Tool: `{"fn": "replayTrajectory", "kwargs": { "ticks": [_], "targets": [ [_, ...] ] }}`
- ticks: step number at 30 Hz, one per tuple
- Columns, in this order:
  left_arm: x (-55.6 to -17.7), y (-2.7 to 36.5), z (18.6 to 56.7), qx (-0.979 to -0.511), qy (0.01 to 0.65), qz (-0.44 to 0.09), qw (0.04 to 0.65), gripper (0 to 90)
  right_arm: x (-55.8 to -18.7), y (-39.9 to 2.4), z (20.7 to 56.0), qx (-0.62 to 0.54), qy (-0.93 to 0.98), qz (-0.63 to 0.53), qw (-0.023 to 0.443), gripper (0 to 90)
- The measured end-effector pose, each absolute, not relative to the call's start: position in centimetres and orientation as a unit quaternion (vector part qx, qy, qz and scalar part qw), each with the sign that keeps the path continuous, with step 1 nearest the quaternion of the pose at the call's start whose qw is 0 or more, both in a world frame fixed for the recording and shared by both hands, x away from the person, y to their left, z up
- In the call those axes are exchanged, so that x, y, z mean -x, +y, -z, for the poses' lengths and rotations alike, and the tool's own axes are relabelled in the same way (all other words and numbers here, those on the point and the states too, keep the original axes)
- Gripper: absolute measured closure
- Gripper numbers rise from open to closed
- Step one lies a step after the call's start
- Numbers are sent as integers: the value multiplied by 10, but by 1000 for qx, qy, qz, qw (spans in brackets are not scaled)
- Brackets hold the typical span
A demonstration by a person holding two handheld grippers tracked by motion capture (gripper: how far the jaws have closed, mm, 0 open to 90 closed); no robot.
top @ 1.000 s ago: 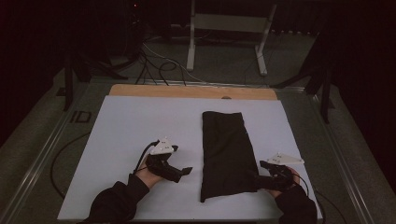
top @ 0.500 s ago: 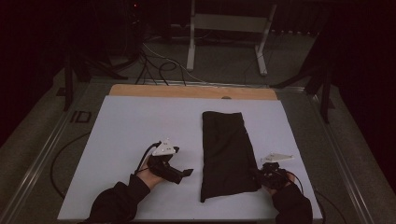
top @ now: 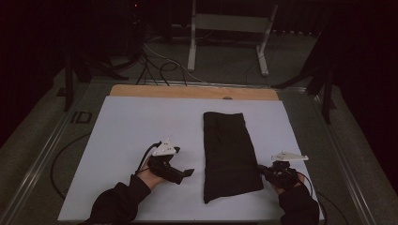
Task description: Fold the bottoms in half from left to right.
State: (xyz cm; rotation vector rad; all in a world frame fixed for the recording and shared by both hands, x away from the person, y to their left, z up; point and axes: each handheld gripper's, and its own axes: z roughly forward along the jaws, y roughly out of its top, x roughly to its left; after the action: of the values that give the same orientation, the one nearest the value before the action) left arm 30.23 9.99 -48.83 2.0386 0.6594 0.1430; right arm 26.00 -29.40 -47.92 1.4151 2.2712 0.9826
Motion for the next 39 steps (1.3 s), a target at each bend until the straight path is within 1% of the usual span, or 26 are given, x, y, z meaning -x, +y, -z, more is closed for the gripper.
{"fn": "replayTrajectory", "kwargs": {
  "ticks": [14, 21, 24, 25, 26, 28, 29, 30, 31, 33, 34, 35, 36, 37, 38, 39],
  "targets": [
    [-303, 99, 490, -836, 269, -55, 476, 0, -268, -302, 497, -537, 785, -274, 140, 889],
    [-302, 98, 490, -837, 266, -54, 476, 0, -270, -298, 501, -533, 794, -256, 141, 884],
    [-302, 98, 490, -837, 265, -54, 476, 0, -270, -298, 501, -531, 795, -254, 144, 863],
    [-302, 98, 490, -837, 266, -53, 476, 0, -270, -298, 501, -531, 795, -255, 146, 829],
    [-302, 98, 490, -837, 265, -54, 475, 0, -269, -299, 500, -531, 792, -263, 147, 763],
    [-302, 98, 490, -836, 267, -52, 476, 0, -269, -299, 499, -529, 791, -268, 150, 663],
    [-302, 98, 490, -836, 267, -52, 476, 0, -269, -299, 499, -529, 791, -268, 150, 663],
    [-302, 98, 490, -836, 267, -52, 476, 0, -269, -299, 497, -525, 789, -280, 152, 571],
    [-302, 98, 490, -836, 267, -52, 477, 0, -268, -298, 495, -524, 788, -284, 156, 530],
    [-302, 98, 490, -836, 265, -51, 478, 0, -267, -298, 492, -517, 786, -296, 163, 406],
    [-302, 98, 490, -836, 265, -51, 478, 0, -267, -298, 492, -517, 786, -296, 163, 406],
    [-302, 98, 490, -836, 265, -51, 479, 0, -267, -297, 490, -512, 786, -306, 164, 254],
    [-302, 98, 490, -836, 265, -51, 479, 0, -267, -297, 490, -512, 786, -306, 164, 254],
    [-302, 99, 489, -835, 265, -50, 480, 0, -265, -296, 489, -503, 789, -316, 156, 156],
    [-302, 99, 489, -835, 265, -50, 480, 0, -265, -296, 489, -503, 789, -316, 156, 156],
    [-302, 99, 489, -835, 266, -49, 480, 0, -264, -296, 488, -495, 792, -325, 146, 137]
  ]
}}
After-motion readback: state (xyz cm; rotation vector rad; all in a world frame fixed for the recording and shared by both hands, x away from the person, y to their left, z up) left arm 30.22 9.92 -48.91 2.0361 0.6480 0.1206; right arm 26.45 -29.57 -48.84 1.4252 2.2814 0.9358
